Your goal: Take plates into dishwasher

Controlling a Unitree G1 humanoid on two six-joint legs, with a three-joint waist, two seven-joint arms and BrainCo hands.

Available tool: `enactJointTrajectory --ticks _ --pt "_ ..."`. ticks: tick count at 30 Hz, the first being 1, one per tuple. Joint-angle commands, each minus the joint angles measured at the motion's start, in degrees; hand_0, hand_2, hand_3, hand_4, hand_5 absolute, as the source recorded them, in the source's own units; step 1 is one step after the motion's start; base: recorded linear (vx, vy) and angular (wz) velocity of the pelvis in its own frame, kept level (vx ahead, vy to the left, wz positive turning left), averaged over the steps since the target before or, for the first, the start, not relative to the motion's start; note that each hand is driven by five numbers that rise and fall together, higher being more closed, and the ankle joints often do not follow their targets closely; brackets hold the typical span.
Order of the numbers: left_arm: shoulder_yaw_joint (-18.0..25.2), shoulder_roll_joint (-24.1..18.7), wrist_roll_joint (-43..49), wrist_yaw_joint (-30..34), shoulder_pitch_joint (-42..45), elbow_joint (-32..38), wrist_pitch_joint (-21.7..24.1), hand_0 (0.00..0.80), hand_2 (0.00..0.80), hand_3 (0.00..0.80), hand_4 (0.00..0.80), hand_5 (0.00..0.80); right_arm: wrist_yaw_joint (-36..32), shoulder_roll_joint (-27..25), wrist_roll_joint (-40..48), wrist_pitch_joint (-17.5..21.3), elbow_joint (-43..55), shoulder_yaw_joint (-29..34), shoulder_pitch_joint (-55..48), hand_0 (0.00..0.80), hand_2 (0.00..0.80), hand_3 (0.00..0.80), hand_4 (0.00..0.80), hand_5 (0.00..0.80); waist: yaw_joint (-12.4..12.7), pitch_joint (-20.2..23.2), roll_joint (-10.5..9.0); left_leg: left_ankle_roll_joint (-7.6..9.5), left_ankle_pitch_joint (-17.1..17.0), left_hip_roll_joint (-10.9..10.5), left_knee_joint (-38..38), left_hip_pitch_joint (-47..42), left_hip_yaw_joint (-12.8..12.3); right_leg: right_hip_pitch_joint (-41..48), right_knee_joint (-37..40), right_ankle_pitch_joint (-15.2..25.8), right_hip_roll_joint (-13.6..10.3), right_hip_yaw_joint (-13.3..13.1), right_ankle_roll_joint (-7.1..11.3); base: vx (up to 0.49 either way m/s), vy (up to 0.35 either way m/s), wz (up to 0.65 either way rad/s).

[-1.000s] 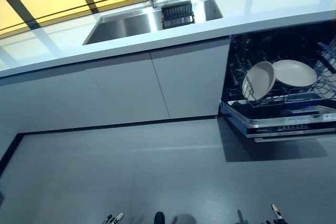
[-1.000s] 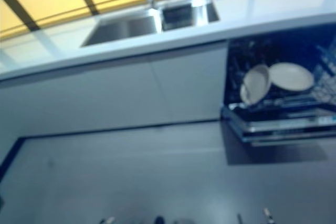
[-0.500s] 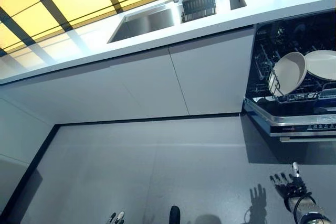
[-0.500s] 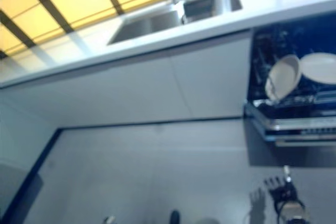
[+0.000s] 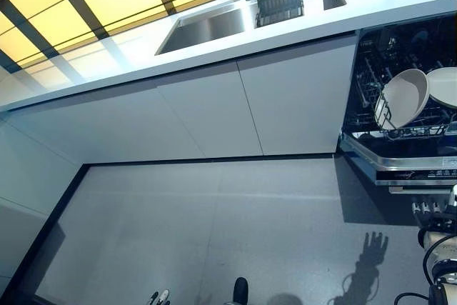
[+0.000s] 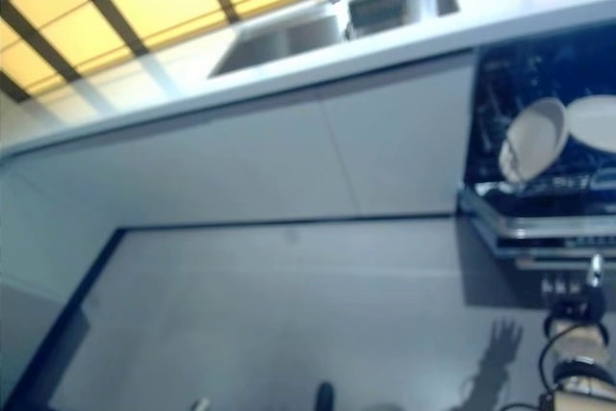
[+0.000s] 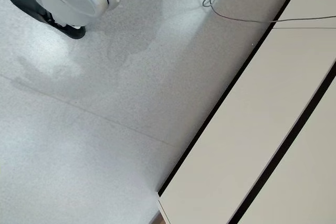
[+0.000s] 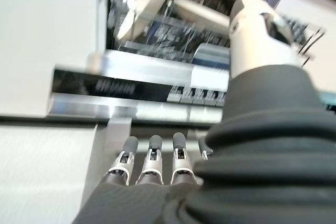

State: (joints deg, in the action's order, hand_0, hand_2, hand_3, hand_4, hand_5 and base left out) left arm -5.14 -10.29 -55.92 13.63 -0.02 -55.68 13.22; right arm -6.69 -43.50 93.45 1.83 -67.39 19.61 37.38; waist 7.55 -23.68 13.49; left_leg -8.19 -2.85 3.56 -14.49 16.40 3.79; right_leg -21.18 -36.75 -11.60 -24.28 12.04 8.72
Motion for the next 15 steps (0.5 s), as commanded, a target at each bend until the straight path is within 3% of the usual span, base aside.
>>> enactJointTrajectory --ticks 1,15 --pt "0.07 -5.54 -2.08 -0.71 0.22 1.11 0.91 0.0 0.0 0.0 0.0 0.0 -3.15 -1.83 1.82 1.57 4.12 0.95 6.16 0.0 0.0 0.0 0.0 0.0 1.46 -0.25 -2.09 4.19 2.66 -1.75 -6.7 1.31 -1.81 4.21 0.5 1.12 2.82 2.61 -5.69 0.036 -0.021 0.02" --pt "1.5 -8.14 0.31 -1.83 1.18 2.74 -1.06 0.0 0.0 0.0 0.0 0.0 -8.26 -5.51 0.62 -1.74 7.13 -7.01 20.65 0.0 0.0 0.0 0.0 0.0 4.88 1.47 -4.33 3.56 2.79 -0.9 -7.54 0.75 -0.11 7.4 0.71 -0.66 3.96 4.08 -5.85 0.078 -0.055 0.03"
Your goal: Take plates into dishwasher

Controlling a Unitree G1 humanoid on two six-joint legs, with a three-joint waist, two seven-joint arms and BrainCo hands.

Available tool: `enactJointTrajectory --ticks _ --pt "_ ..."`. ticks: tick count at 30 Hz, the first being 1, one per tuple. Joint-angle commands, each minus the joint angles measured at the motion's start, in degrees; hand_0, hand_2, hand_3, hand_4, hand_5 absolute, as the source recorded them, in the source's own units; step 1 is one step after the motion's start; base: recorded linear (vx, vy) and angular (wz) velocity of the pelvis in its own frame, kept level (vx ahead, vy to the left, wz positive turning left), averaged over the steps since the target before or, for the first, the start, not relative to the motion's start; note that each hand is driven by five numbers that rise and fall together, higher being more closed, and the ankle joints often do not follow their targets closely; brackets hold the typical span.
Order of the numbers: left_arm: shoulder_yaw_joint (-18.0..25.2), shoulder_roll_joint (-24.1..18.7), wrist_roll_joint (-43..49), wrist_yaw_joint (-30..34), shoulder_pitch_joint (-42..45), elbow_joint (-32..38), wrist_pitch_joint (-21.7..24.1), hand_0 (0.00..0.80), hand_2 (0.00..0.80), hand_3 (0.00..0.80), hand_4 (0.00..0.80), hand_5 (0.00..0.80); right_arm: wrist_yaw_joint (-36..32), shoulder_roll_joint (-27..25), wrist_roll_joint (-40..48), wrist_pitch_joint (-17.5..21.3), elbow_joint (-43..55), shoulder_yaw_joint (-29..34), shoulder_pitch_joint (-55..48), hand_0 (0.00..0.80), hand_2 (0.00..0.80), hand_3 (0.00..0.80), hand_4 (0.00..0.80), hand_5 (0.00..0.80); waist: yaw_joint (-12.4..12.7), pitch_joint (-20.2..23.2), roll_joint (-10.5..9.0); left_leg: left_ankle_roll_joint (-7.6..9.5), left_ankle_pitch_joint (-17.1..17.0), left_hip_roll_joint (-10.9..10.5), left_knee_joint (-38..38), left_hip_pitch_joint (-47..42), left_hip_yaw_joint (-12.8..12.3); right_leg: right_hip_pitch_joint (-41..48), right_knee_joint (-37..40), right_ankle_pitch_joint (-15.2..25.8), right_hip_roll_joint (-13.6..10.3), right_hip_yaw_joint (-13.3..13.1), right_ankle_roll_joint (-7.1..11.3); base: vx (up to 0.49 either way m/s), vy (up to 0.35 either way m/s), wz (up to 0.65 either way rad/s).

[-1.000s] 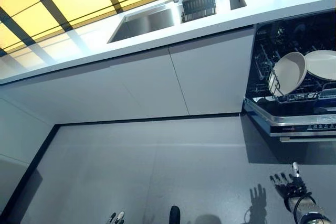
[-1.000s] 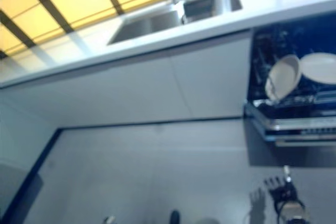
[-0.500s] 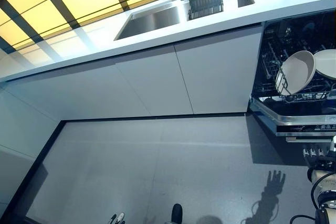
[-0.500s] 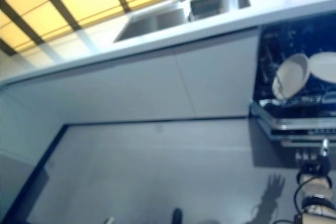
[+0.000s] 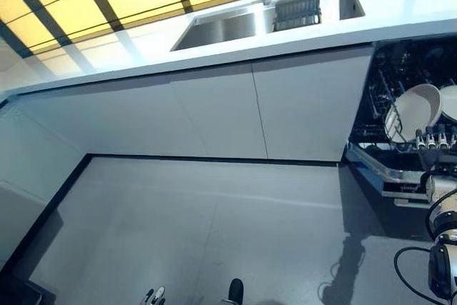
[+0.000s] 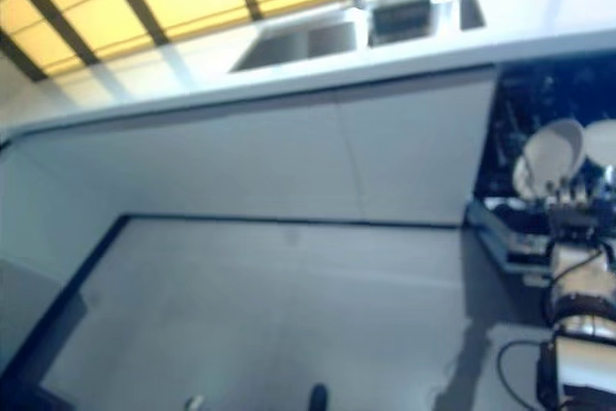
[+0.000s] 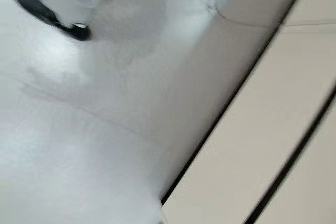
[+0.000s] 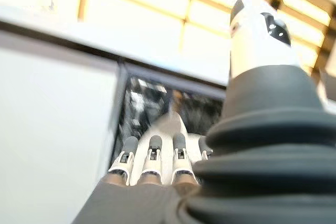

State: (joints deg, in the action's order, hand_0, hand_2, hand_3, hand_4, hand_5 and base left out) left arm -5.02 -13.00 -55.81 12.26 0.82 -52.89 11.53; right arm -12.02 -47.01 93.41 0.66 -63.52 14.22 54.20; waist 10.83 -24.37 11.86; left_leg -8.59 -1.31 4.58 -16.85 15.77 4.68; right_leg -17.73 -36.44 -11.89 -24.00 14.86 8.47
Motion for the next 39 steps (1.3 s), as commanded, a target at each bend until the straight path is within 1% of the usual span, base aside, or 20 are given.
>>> enactJointTrajectory --ticks 1,2,5,9,12,13,14,15,17,18,19,21,22,24,27,29,30,33,37,39 --pt "1.58 -5.62 0.36 -0.44 0.43 -0.1 0.48 0.0 0.0 0.0 0.0 0.0 -3.1 -2.12 0.75 -0.64 3.4 -2.02 4.45 0.0 0.0 0.0 0.0 0.0 1.85 2.27 -2.75 3.94 1.16 -2.02 -5.24 1.46 -0.79 4.14 0.39 -0.43 3.73 1.41 -5.67 0.076 -0.046 0.03" --pt "2.02 -6.04 0.45 -0.24 0.88 -0.46 0.47 0.0 0.0 0.0 0.0 0.0 -3.81 -2.18 1.1 -0.21 3.71 -2.91 5.82 0.0 0.0 0.0 0.0 0.0 2.55 2.5 -2.75 3.89 0.81 -2.08 -5.09 1.39 -0.29 4.62 0.39 -0.62 3.78 1.93 -5.79 0.096 -0.055 0.06" --pt "2.94 -6.42 1.38 0.08 1.28 -0.65 0.36 0.0 0.0 0.0 0.0 0.0 -3.34 -2.1 -0.21 -0.41 3.73 -3.64 6.6 0.0 0.0 0.0 0.0 0.0 3.1 2.81 -2.97 3.85 0.56 -2.16 -4.74 1.01 0.13 5.44 0.8 -0.57 3.9 2.52 -5.81 0.068 -0.029 0.12" --pt "3.69 -6.58 2.44 0.68 1.35 -1.03 -0.08 0.0 0.0 0.0 0.0 0.0 0.1 -2.14 -3.21 -1.06 2.68 -4.15 6.49 0.0 0.0 0.0 0.0 0.0 3.26 2.95 -3.49 3.77 0.23 -2.02 -4.92 1.15 0.17 5.91 1.23 -0.35 3.94 2.79 -5.67 0.049 -0.023 0.08" --pt "3.87 -6.36 3.07 1.49 1.61 -1.91 0.63 0.0 0.0 0.0 0.0 0.0 1.95 -2.32 -6.26 -1.56 1.03 -3.5 4.73 0.0 0.0 0.0 0.0 0.0 3.08 2.81 -3.89 3.83 0.49 -1.77 -4.8 1.09 -0.03 6.21 1.93 0.03 4.15 2.75 -5.47 -0.014 -0.002 0.06" --pt "3.83 -6.33 3.18 1.67 1.6 -2.06 0.98 0.0 0.0 0.0 0.0 0.0 1.93 -2.02 -6.42 -1.48 0.44 -3.2 3.73 0.0 0.0 0.0 0.0 0.0 3.01 2.45 -3.78 4.09 -0.73 -1.49 -4.58 1.47 -0.43 5.83 2.32 1.47 4.03 3.35 -5.88 0.0 0.0 0.0" --pt "3.88 -6.04 3.13 1.72 1.61 -2.18 1.33 0.0 0.0 0.0 0.0 0.0 1.97 -1.58 -6.88 -1.61 -0.03 -2.78 2.06 0.0 0.0 0.0 0.0 0.0 2.58 2.44 -4.16 3.89 0.4 -1.27 -4.62 0.99 -0.34 6.25 2.58 0.79 4.45 2.3 -5.37 -0.096 0.041 -0.02" --pt "3.94 -6.01 3.19 1.73 1.52 -2.37 1.61 0.0 0.0 0.0 0.0 0.0 1.69 -1.04 -7.33 -1.78 -0.42 -2.38 0.81 0.0 0.0 0.0 0.0 0.0 2.45 2.13 -4.15 4.2 -0.51 -1.03 -4.43 1.27 -0.83 5.91 3.03 2.14 4.34 2.78 -5.72 0.0 0.0 0.0" --pt "4.08 -5.89 3.0 1.7 1.33 -2.61 1.91 0.0 0.0 0.0 0.0 0.0 0.89 -0.19 -7.43 -1.42 -0.65 -1.86 -1.17 0.0 0.0 0.0 0.0 0.0 1.95 1.91 -4.39 4.16 -0.51 -0.62 -4.24 0.96 -1.21 6.05 3.51 2.49 4.51 2.55 -5.69 -0.05 0.031 -0.04" --pt "3.87 -5.7 2.65 1.17 1.11 -2.78 2.38 0.0 0.0 0.0 0.0 0.0 -0.69 1.47 -7.28 -1.28 -0.48 -0.92 -4.75 0.0 0.0 0.0 0.0 0.0 1.18 1.73 -4.78 3.93 -0.57 0.03 -3.91 0.34 -1.61 6.54 4.29 2.95 4.74 2.21 -5.53 -0.003 0.018 -0.09" --pt "3.87 -5.76 2.7 1.15 1.15 -2.81 2.43 0.0 0.0 0.0 0.0 0.0 -0.82 1.73 -7.34 -1.12 -0.31 -0.67 -5.31 0.0 0.0 0.0 0.0 0.0 1.19 1.74 -4.87 3.93 -0.56 0.1 -3.82 0.18 -1.65 6.68 4.46 3.05 4.79 2.17 -5.51 0.004 0.014 -0.09" --pt "4.67 -5.53 3.44 0.64 0.86 -3.13 2.9 0.0 0.0 0.0 0.0 0.0 -3.33 5.59 -6.8 0.09 1.52 1.27 -12.77 0.0 0.0 0.0 0.0 0.0 -0.13 1.97 -6.32 3.76 -0.21 1.24 -2.07 -1.89 -2.56 8.66 7.49 4.28 5.17 1.48 -4.89 0.043 -0.007 -0.09" --pt "4.68 -5.61 3.5 0.65 0.97 -3.17 2.94 0.0 0.0 0.0 0.0 0.0 -3.39 5.98 -6.64 0.29 1.88 1.51 -13.49 0.0 0.0 0.0 0.0 0.0 -0.14 2.04 -6.45 3.75 -0.26 1.32 -1.79 -2.21 -2.63 8.97 7.88 4.44 5.26 1.43 -4.84 0.075 -0.008 -0.14" --pt "5.14 -5.57 3.93 0.31 0.93 -3.61 3.12 0.0 0.0 0.0 0.0 0.0 -3.65 8.28 -6.65 0.76 3.27 2.82 -18.46 0.0 0.0 0.0 0.0 0.0 -1.17 2.71 -7.54 3.68 -0.37 2.03 0.18 -4.06 -3.49 10.82 10.77 5.34 5.8 0.86 -4.33 0.063 -0.002 -0.18" --pt "6.33 -5.23 4.53 -0.57 1.02 -4.47 3.54 0.0 0.0 0.0 0.0 0.0 -4.78 10.74 -5.14 0.36 4.6 4.74 -24.99 0.0 0.0 0.0 0.0 0.0 -2.74 4.58 -8.87 3.73 -1.3 2.96 3.65 -6.35 -4.81 13.24 15.86 7.26 6.88 0.15 -3.62 0.083 0.003 -0.18" --pt "7.34 -5.27 5.34 -0.94 1.09 -5.63 3.84 0.0 0.0 0.0 0.0 0.0 -5.76 11.84 -6.17 -1.57 3.55 6.68 -30.36 0.0 0.0 0.0 0.0 0.0 -4.04 6.78 -10.0 3.64 -1.91 3.78 6.92 -8.96 -5.88 15.84 20.23 8.59 7.94 -0.7 -3.0 0.116 -0.009 -0.32" --pt "7.49 -5.33 5.89 -1.41 1.04 -5.71 3.75 0.0 0.0 0.0 0.0 0.0 -6.08 12.32 -6.46 -1.89 3.0 7.27 -31.96 0.0 0.0 0.0 0.0 0.0 -4.35 7.63 -10.34 3.6 -2.21 4.08 8.31 -10.03 -6.37 16.79 22.0 9.27 8.29 -0.97 -2.78 0.088 -0.019 -0.29" --pt "7.99 -5.54 6.24 -1.92 0.95 -6.68 3.97 0.0 0.0 0.0 0.0 0.0 -6.13 12.85 -5.79 -2.36 2.64 8.25 -34.98 0.0 0.0 0.0 0.0 0.0 -5.2 9.41 -10.99 3.5 -2.38 4.54 10.0 -11.46 -7.04 18.1 24.33 9.89 9.14 -1.58 -2.63 0.055 -0.017 -0.24" --pt "9.01 -5.83 7.96 -2.15 0.55 -8.12 3.53 0.0 0.0 0.0 0.0 0.0 -4.71 13.96 -8.14 -3.58 0.89 10.27 -39.31 0.0 0.0 0.0 0.0 0.0 -6.14 12.41 -11.77 3.46 -2.37 5.17 12.08 -13.39 -7.89 19.67 27.02 10.55 10.09 -2.43 -2.45 0.06 -0.025 -0.16" --pt "8.82 -5.68 8.89 -2.16 0.06 -8.62 3.3 0.0 0.0 0.0 0.0 0.0 -3.78 14.41 -9.59 -4.31 -1.11 10.57 -40.13 0.0 0.0 0.0 0.0 0.0 -6.25 13.32 -11.95 3.35 -2.49 5.69 12.89 -14.16 -7.8 20.13 27.59 10.47 10.73 -2.79 -2.66 0.043 -0.06 -0.11"
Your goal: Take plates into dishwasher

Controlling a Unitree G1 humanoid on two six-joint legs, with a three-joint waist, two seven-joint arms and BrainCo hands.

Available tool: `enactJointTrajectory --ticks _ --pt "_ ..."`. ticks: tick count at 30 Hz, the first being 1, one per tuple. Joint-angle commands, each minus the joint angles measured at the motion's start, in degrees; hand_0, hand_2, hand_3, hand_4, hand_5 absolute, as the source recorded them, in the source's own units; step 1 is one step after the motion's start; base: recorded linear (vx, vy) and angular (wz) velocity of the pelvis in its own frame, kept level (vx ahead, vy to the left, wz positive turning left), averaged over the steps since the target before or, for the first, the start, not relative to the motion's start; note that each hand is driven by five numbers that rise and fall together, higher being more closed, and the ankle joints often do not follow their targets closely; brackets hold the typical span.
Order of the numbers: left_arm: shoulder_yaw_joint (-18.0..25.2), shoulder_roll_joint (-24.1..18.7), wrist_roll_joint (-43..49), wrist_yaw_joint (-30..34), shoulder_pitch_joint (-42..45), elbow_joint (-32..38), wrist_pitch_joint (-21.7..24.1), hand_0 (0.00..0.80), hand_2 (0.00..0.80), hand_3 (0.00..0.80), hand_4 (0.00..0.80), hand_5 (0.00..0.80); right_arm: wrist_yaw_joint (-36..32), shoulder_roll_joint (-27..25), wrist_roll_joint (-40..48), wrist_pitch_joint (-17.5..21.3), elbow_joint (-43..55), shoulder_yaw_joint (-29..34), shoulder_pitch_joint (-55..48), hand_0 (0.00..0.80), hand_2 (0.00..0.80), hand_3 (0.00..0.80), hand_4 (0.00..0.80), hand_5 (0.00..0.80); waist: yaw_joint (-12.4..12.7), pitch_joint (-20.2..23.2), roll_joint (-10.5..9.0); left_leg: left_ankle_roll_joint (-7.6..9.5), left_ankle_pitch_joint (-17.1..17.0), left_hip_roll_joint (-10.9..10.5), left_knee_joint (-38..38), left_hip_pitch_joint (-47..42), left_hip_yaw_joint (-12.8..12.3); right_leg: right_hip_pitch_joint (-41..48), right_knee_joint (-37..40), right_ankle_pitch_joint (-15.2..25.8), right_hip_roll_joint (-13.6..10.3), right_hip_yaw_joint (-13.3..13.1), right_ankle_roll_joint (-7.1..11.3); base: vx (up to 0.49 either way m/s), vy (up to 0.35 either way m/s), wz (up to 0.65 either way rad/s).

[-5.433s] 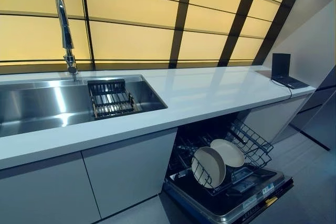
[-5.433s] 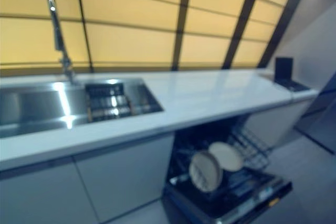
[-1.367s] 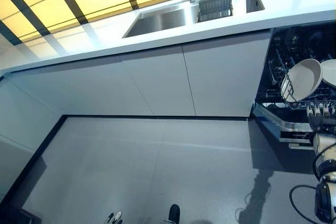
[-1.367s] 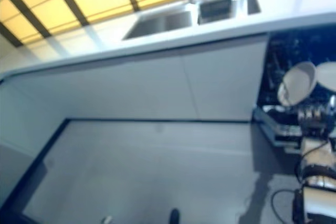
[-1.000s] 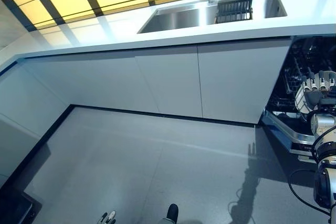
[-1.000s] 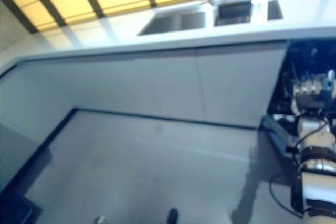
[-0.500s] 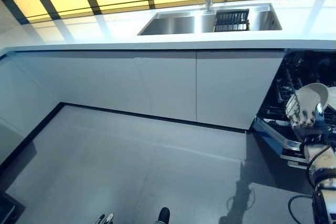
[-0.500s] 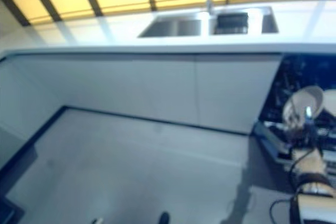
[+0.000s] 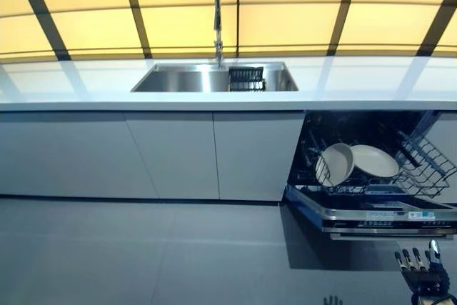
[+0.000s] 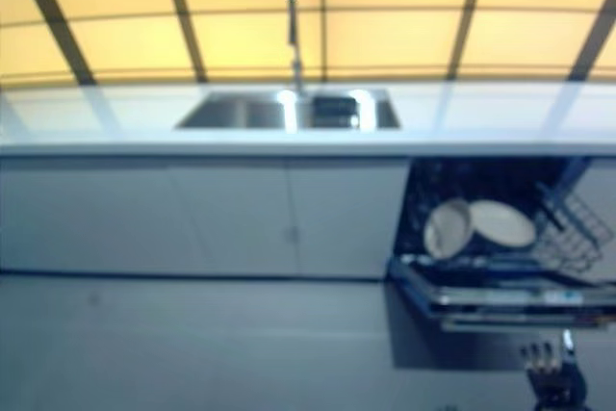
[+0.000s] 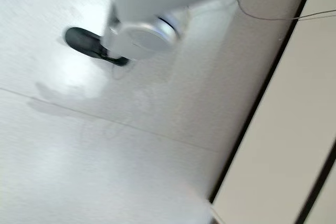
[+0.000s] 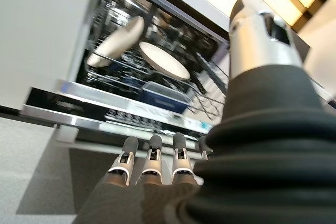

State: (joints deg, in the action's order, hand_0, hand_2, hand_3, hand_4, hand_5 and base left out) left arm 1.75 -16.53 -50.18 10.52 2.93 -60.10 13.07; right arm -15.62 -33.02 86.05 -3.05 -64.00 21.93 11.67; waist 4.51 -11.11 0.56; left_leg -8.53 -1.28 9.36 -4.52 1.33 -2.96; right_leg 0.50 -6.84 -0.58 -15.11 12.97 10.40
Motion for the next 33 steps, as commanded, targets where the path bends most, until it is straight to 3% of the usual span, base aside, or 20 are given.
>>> enactJointTrajectory --ticks 1,7,8,9,10,11,12,13,14,16,18,19,20,22,25,29,33 --pt "2.0 -2.04 3.84 -0.48 -2.31 -1.64 1.6 0.0 0.0 0.0 0.0 0.0 0.0 0.78 -3.2 -0.82 -1.51 2.94 2.16 0.0 0.0 0.0 0.0 0.0 0.03 0.45 -0.73 3.21 -2.57 1.16 0.9 0.0 0.05 2.1 -1.74 -0.99 2.19 -1.05 -4.77 0.026 -0.083 -0.09" --pt "1.51 -0.93 3.92 -1.32 -2.26 -3.11 1.42 0.0 0.0 0.0 0.0 0.0 4.61 2.36 -5.75 -2.81 -3.71 1.99 2.7 0.0 0.0 0.0 0.0 0.0 0.01 0.94 -1.23 2.74 -2.1 2.42 -1.05 0.13 1.65 1.65 -2.29 -2.24 4.33 -2.48 -6.89 0.014 -0.073 -0.07" --pt "1.85 -0.18 3.27 -1.38 -1.7 -3.63 1.72 0.0 0.0 0.0 0.0 0.0 6.25 3.05 -6.86 -2.85 -3.91 1.18 3.21 0.0 0.0 0.0 0.0 0.0 0.31 0.18 -1.66 2.11 -4.07 3.23 -7.22 2.67 2.08 1.86 -2.54 -2.27 4.88 -3.45 -8.02 0.023 -0.061 -0.02" --pt "1.85 -0.18 3.27 -1.38 -1.7 -3.63 1.72 0.0 0.0 0.0 0.0 0.0 6.25 3.05 -6.86 -2.85 -3.91 1.18 3.21 0.0 0.0 0.0 0.0 0.0 0.31 0.18 -1.66 2.11 -4.07 3.23 -7.22 2.67 2.08 1.86 -2.54 -2.27 4.88 -3.45 -8.02 0.035 -0.08 -0.08" --pt "2.33 0.23 3.47 -0.8 -1.16 -3.71 1.68 0.0 0.0 0.0 0.0 0.0 7.18 3.76 -7.38 -2.77 -3.81 0.66 3.48 0.0 0.0 0.0 0.0 0.0 0.82 -0.85 -1.8 1.45 -7.75 3.4 -13.47 6.14 3.26 2.31 -2.64 -2.21 5.49 -4.09 -8.93 0.062 -0.073 -0.17" --pt "2.17 0.78 3.94 0.35 -0.23 -3.43 1.82 0.0 0.0 0.0 0.0 0.0 8.34 5.42 -6.62 -1.75 -3.18 -0.24 3.14 0.0 0.0 0.0 0.0 0.0 1.52 -2.53 -1.37 1.2 -12.94 2.54 -21.32 11.97 5.22 3.24 -3.35 -2.37 6.74 -4.34 -10.27 0.125 -0.054 -0.19" --pt "1.79 0.93 3.86 0.43 0.01 -3.4 1.5 0.0 0.0 0.0 0.0 0.0 9.37 6.14 -6.93 -0.38 -3.47 -0.54 2.65 0.0 0.0 0.0 0.0 0.0 1.44 -3.19 -0.95 1.18 -13.26 1.85 -23.42 14.06 4.61 4.01 -4.07 -2.95 7.16 -3.84 -10.77 0.233 0.082 -0.05" --pt "1.35 1.38 3.23 0.2 0.16 -3.79 1.67 0.0 0.0 0.0 0.0 0.0 9.75 6.76 -8.0 0.82 -3.87 -0.12 2.53 0.0 0.0 0.0 0.0 0.0 1.91 -3.54 0.14 1.37 -13.09 -1.25 -20.02 14.81 5.06 5.24 -4.26 -3.49 7.76 -4.17 -9.92 0.33 0.215 0.08" --pt "0.51 1.59 2.6 0.13 0.03 -4.0 2.08 0.0 0.0 0.0 0.0 0.0 9.95 6.99 -7.59 1.25 -4.43 -0.23 2.88 0.0 0.0 0.0 0.0 0.0 2.68 -4.03 1.6 1.16 -15.61 -2.97 -13.72 16.3 3.94 7.04 -4.42 -4.62 9.21 -4.6 -9.23 0.327 0.228 0.08" --pt "-0.36 1.42 2.46 0.32 -0.9 -3.56 1.86 0.0 0.0 0.0 0.0 0.0 12.04 6.0 -6.61 2.23 -5.17 -0.86 4.15 0.0 0.0 0.0 0.0 0.0 3.62 -5.03 2.45 0.6 -18.49 -3.67 -7.35 17.62 1.92 8.25 -5.08 -6.44 10.18 -4.83 -9.24 0.141 0.114 -0.2" --pt "-1.54 1.14 1.93 0.27 -2.5 -4.26 1.93 0.0 0.0 0.0 0.0 0.0 14.78 4.95 -7.52 2.52 -6.78 -1.97 6.78 0.0 0.0 0.0 0.0 0.0 5.08 -5.98 2.76 1.51 -17.3 -5.73 -2.33 18.73 3.34 8.7 -6.66 -8.46 10.37 -6.04 -9.05 0.092 0.096 -0.96" --pt "-1.75 1.11 3.4 -0.08 -3.16 -5.43 3.08 0.0 0.0 0.0 0.0 0.0 15.38 4.28 -7.92 2.93 -8.18 -2.18 7.41 0.0 0.0 0.0 0.0 0.0 5.41 -6.2 2.44 2.25 -15.84 -6.89 -5.2 19.34 3.39 8.81 -7.59 -10.13 10.27 -6.9 -9.35 0.224 0.105 -0.94" --pt "-0.78 0.69 2.47 -0.33 -3.5 -4.8 2.27 0.0 0.0 0.0 0.0 0.0 15.35 4.46 -7.91 2.91 -8.75 -1.16 6.46 0.0 0.0 0.0 0.0 0.0 5.17 -5.37 1.57 3.56 -10.06 -7.16 -7.97 20.05 0.69 9.68 -6.72 -10.31 8.94 -6.46 -9.01 0.211 0.08 -0.5" --pt "-0.77 0.24 2.51 -0.16 -3.81 -4.22 2.26 0.0 0.0 0.0 0.0 0.0 16.1 4.96 -8.12 3.31 -9.3 -0.43 5.56 0.0 0.0 0.0 0.0 0.0 5.48 -4.9 0.97 4.25 -7.69 -7.05 -8.73 20.18 0.38 9.71 -5.99 -9.78 7.73 -6.06 -8.48 0.145 0.039 0.05" --pt "-1.14 -0.33 1.7 -0.27 -5.2 -3.51 2.36 0.0 0.0 0.0 0.0 0.0 16.63 5.66 -7.83 4.96 -10.39 0.84 4.61 0.0 0.0 0.0 0.0 0.0 5.86 -4.4 0.5 5.18 -7.51 -7.4 -8.13 20.76 1.02 9.06 -3.91 -8.42 6.16 -5.09 -7.68 0.063 -0.02 -0.01" --pt "-1.27 -1.15 -0.65 -0.15 -7.84 -3.13 2.06 0.0 0.0 0.0 0.0 0.0 21.72 6.47 -7.79 7.33 -9.9 0.76 6.91 0.0 0.0 0.0 0.0 0.0 6.06 -4.69 0.52 5.04 -8.52 -7.56 -6.15 22.29 1.89 7.59 -0.98 -6.82 5.8 -4.77 -6.89 -0.012 -0.023 0.0" --pt "-0.59 -1.24 -0.62 0.97 -7.7 -2.95 1.84 0.0 0.0 0.0 0.0 0.0 22.58 7.55 -7.3 8.77 -9.19 1.27 7.02 0.0 0.0 0.0 0.0 0.0 6.01 -4.48 0.35 5.33 -7.15 -7.95 -7.12 22.6 2.47 8.09 1.41 -5.78 4.86 -5.41 -6.1 0.114 0.02 0.03"
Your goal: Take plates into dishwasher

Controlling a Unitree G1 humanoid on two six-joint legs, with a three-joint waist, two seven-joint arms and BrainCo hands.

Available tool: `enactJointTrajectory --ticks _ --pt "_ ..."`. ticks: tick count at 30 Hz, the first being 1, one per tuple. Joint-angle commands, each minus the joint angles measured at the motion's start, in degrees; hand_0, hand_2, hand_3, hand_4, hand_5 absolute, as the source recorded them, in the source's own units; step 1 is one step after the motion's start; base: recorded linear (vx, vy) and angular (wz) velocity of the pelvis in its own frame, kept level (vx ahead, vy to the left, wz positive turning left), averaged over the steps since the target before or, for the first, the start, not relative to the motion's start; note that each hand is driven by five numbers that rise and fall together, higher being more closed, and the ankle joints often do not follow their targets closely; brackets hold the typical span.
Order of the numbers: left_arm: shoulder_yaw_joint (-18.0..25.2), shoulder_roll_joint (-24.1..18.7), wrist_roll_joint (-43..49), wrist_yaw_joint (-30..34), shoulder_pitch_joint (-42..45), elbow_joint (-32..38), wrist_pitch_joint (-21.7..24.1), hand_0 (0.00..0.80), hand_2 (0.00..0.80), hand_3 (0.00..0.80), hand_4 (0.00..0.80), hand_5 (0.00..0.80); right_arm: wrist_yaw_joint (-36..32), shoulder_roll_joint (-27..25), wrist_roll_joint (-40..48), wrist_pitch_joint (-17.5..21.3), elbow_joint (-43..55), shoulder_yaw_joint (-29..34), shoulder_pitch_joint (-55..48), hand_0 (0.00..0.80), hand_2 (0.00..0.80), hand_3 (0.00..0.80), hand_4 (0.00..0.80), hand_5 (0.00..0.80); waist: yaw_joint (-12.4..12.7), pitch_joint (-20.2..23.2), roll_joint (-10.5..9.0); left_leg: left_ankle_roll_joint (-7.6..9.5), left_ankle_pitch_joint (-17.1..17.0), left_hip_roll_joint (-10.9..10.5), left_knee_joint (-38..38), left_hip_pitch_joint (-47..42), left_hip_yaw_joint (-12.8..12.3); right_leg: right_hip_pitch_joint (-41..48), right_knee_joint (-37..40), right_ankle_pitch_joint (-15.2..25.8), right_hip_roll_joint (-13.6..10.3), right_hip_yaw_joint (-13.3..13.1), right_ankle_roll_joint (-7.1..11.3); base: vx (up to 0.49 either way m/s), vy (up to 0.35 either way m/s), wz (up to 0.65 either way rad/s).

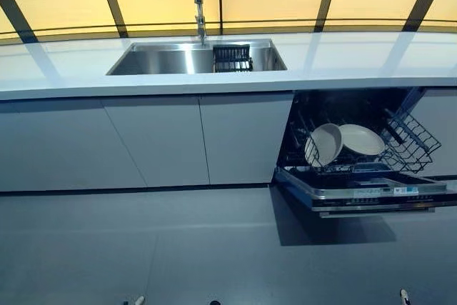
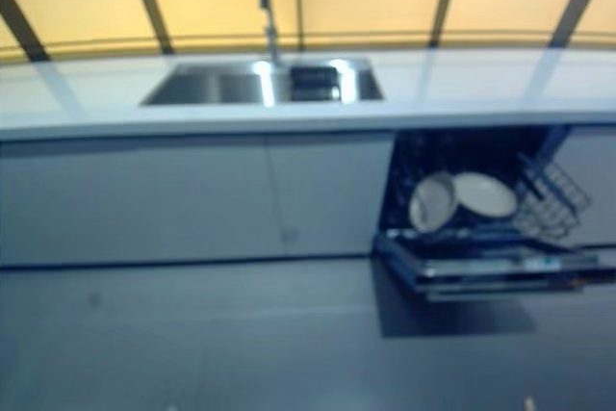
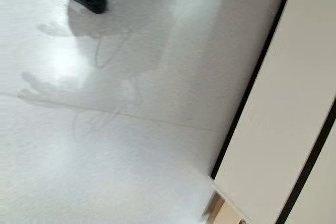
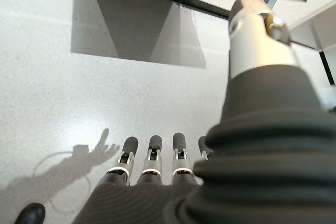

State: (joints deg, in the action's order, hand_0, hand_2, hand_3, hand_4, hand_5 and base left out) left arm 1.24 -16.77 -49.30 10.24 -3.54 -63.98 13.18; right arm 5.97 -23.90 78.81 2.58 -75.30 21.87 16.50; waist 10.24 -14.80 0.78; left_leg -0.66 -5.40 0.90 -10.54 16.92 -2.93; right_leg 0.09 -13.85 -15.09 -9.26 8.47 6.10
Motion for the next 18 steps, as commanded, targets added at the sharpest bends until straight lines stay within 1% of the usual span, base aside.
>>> enactJointTrajectory --ticks 1,2,3,4,5,6,7,8,9,10,11,12,13,14,15,16,17,18 --pt "0.07 -1.1 -1.67 1.8 -1.15 0.84 1.74 0.0 0.0 0.0 0.0 0.0 0.71 -1.46 0.19 3.43 2.18 1.41 2.13 0.0 0.0 0.0 0.0 0.0 0.25 -0.69 0.04 -2.47 -2.38 0.35 -1.94 7.26 2.31 8.72 9.19 9.18 -1.42 -1.01 -1.53 0.095 0.033 0.01" --pt "0.12 -1.12 -1.77 2.04 -1.11 0.8 1.77 0.0 0.0 0.0 0.0 0.0 0.48 -1.44 0.29 3.59 2.1 1.49 2.12 0.0 0.0 0.0 0.0 0.0 0.25 -0.65 0.01 -2.44 -2.07 0.27 -2.35 7.39 2.24 8.81 9.52 9.41 -1.62 -1.04 -1.39 0.168 0.083 -0.01" --pt "0.81 -1.1 -1.53 2.97 -0.87 1.13 1.55 0.0 0.0 0.0 0.0 0.0 -1.09 -1.61 1.24 4.18 2.13 1.71 2.44 0.0 0.0 0.0 0.0 0.0 0.44 -0.67 -0.06 -1.84 -0.38 0.15 -3.95 7.6 1.67 9.52 9.36 9.96 -3.32 -0.39 -0.5 0.179 0.097 0.0" --pt "1.04 -1.37 -0.93 3.31 -0.79 1.22 1.06 0.0 0.0 0.0 0.0 0.0 -1.61 -1.47 1.8 4.75 2.21 1.85 1.96 0.0 0.0 0.0 0.0 0.0 0.81 -0.45 -0.19 -1.32 0.11 -0.26 -4.36 7.82 1.43 10.54 8.04 9.65 -3.56 0.07 -0.37 0.306 0.165 -0.08" --pt "0.88 -2.29 0.79 4.44 -0.36 1.13 0.19 0.0 0.0 0.0 0.0 0.0 -3.57 -1.29 2.17 4.73 2.33 2.25 0.65 0.0 0.0 0.0 0.0 0.0 0.7 -0.28 -0.27 0.3 2.13 -1.98 -3.4 5.38 2.28 7.69 -2.68 15.47 -6.7 0.26 0.68 0.28 0.205 -0.04" --pt "0.21 -2.49 1.02 4.72 -0.13 1.0 0.3 0.0 0.0 0.0 0.0 0.0 -5.34 -1.04 2.48 4.32 2.47 2.38 -0.04 0.0 0.0 0.0 0.0 0.0 -0.18 -0.85 0.55 1.24 2.97 -2.45 -2.7 3.27 2.84 1.32 -11.68 18.97 -8.24 -1.18 1.02 0.228 0.176 -0.03" --pt "0.21 -2.49 1.02 4.72 -0.13 1.0 0.3 0.0 0.0 0.0 0.0 0.0 -5.34 -1.04 2.48 4.32 2.47 2.38 -0.04 0.0 0.0 0.0 0.0 0.0 -0.18 -0.85 0.55 1.24 2.97 -2.45 -2.7 3.27 2.84 1.32 -11.68 18.97 -8.24 -1.18 1.02 0.155 0.209 -0.2" --pt "-0.18 -2.37 0.85 4.7 0.11 0.81 0.67 0.0 0.0 0.0 0.0 0.0 -7.39 -0.91 1.99 3.97 2.75 2.42 -0.98 0.0 0.0 0.0 0.0 0.0 -1.51 -1.79 1.75 2.18 3.74 -2.35 -3.05 1.85 2.93 -5.68 -19.43 18.37 -7.47 -3.17 0.4 0.113 0.157 -0.18" --pt "-0.32 -2.18 0.53 4.54 0.22 0.77 0.81 0.0 0.0 0.0 0.0 0.0 -8.48 -0.95 1.38 3.74 2.84 2.35 -1.39 0.0 0.0 0.0 0.0 0.0 -2.32 -2.31 2.55 2.58 3.82 -2.03 -3.45 1.43 2.74 -9.99 -22.18 17.67 -6.59 -4.3 -0.54 0.201 0.175 -0.08" --pt "-0.85 -1.89 -0.65 3.92 0.21 0.91 0.84 0.0 0.0 0.0 0.0 0.0 -9.88 -1.11 1.2 3.61 2.85 2.13 -1.4 0.0 0.0 0.0 0.0 0.0 -3.57 -3.28 2.99 2.67 4.68 -2.26 -4.1 0.31 2.53 -14.75 -23.11 16.2 -5.54 -5.46 -1.64 0.164 0.031 0.18" --pt "-1.48 -1.58 -2.15 3.35 -0.35 1.05 0.95 0.0 0.0 0.0 0.0 0.0 -11.44 -1.19 2.04 3.54 2.58 1.89 -0.87 0.0 0.0 0.0 0.0 0.0 -4.33 -4.11 3.37 2.6 4.46 -2.39 -3.9 -0.27 2.56 -17.29 -19.63 14.88 -4.51 -5.69 -2.86 0.153 -0.098 0.06" --pt "-1.85 -1.37 -3.48 3.15 -0.83 1.09 1.17 0.0 0.0 0.0 0.0 0.0 -11.82 -1.35 2.99 3.79 2.29 1.59 -0.23 0.0 0.0 0.0 0.0 0.0 -4.62 -4.73 3.5 2.27 4.53 -2.43 -3.76 -0.44 2.71 -18.07 -15.75 15.45 -4.91 -5.58 -3.36 0.055 -0.208 0.04" --pt "-1.94 -1.29 -5.24 3.38 -1.47 1.15 1.51 0.0 0.0 0.0 0.0 0.0 -11.88 -1.45 4.23 4.13 2.02 1.16 1.16 0.0 0.0 0.0 0.0 0.0 -4.97 -5.75 3.5 1.93 4.79 -2.54 -3.83 -0.34 2.65 -18.73 -10.65 18.21 -5.85 -5.49 -3.07 -0.054 -0.334 0.08" --pt "-1.5 -1.2 -7.08 3.6 -2.79 1.78 1.62 0.0 0.0 0.0 0.0 0.0 -10.86 -1.51 6.08 5.3 1.77 0.14 4.4 0.0 0.0 0.0 0.0 0.0 -5.75 -7.83 3.43 1.42 5.51 -2.3 -3.85 -0.14 1.79 -20.69 -4.91 22.45 -6.85 -5.39 -1.87 -0.108 -0.36 0.24" --pt "-1.13 -1.2 -7.89 3.39 -4.05 1.89 1.64 0.0 0.0 0.0 0.0 0.0 -9.95 -1.15 7.01 6.61 1.45 -0.25 6.38 0.0 0.0 0.0 0.0 0.0 -6.71 -9.1 3.56 1.42 6.05 -1.3 -4.22 0.34 1.1 -21.29 -2.3 23.5 -6.61 -6.29 -1.48 -0.114 -0.359 0.2" --pt "-0.93 -1.27 -8.0 2.93 -4.63 2.16 1.74 0.0 0.0 0.0 0.0 0.0 -9.59 -0.62 7.6 7.49 1.48 -0.46 6.97 0.0 0.0 0.0 0.0 0.0 -6.93 -9.62 3.47 1.45 6.44 -0.48 -4.91 0.94 0.62 -21.11 -1.92 22.61 -6.35 -6.47 -1.42 -0.049 -0.233 0.33" --pt "-0.72 -1.34 -7.87 2.62 -4.78 2.47 1.64 0.0 0.0 0.0 0.0 0.0 -9.49 -0.31 8.07 7.94 1.62 -0.73 7.19 0.0 0.0 0.0 0.0 0.0 -6.85 -9.79 3.38 1.43 6.69 -0.14 -5.45 1.33 0.43 -20.88 -1.98 22.03 -6.26 -6.14 -1.41 0.011 -0.331 0.28" --pt "-0.82 -1.48 -8.81 1.76 -4.59 3.62 1.74 0.0 0.0 0.0 0.0 0.0 -9.89 1.39 11.04 9.9 2.12 -1.17 6.65 0.0 0.0 0.0 0.0 0.0 -6.98 -10.33 2.79 1.4 7.14 -0.09 -7.57 3.21 0.81 -20.04 -1.87 20.11 -4.81 -6.38 -1.31 0.045 -0.341 0.32"
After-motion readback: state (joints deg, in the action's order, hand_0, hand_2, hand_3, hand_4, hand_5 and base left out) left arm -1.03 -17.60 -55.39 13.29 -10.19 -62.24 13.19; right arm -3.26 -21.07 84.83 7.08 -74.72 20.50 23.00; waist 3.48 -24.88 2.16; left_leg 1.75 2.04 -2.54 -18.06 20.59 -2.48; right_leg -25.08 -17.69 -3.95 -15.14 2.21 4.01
